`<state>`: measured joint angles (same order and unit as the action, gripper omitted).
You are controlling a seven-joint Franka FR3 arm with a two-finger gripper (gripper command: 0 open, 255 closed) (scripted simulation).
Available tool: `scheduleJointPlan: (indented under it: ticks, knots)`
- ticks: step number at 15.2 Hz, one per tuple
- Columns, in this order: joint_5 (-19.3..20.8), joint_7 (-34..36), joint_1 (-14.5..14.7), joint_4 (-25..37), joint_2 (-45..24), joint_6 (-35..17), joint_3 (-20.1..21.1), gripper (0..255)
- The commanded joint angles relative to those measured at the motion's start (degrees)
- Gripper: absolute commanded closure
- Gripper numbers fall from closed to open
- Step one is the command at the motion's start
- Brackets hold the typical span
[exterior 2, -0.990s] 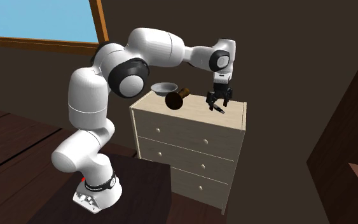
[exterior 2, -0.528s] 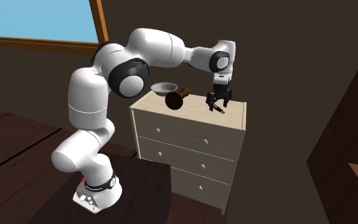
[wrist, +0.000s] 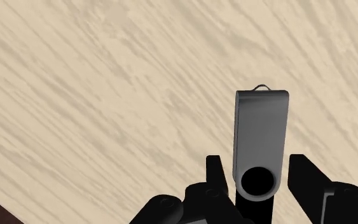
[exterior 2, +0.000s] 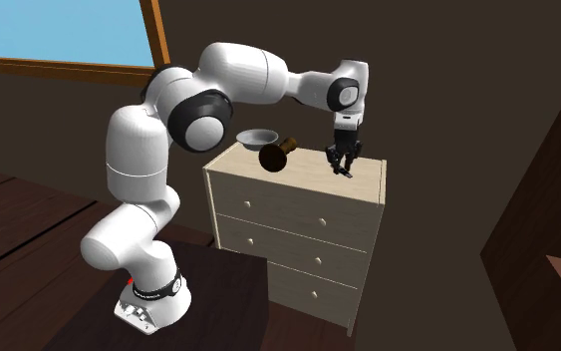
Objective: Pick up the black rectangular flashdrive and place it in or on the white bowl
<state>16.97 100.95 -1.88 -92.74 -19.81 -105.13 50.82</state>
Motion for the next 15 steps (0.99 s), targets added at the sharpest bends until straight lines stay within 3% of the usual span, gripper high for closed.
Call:
scheduleJointPlan:
  ticks: [1,15]
  knots:
    - [0.0,0.0,0.0,-0.4,-0.4,-0.3,-0.1,255]
    - [-0.5,-0.8,1.6,9.7,-0.3,9.6,0.4,255]
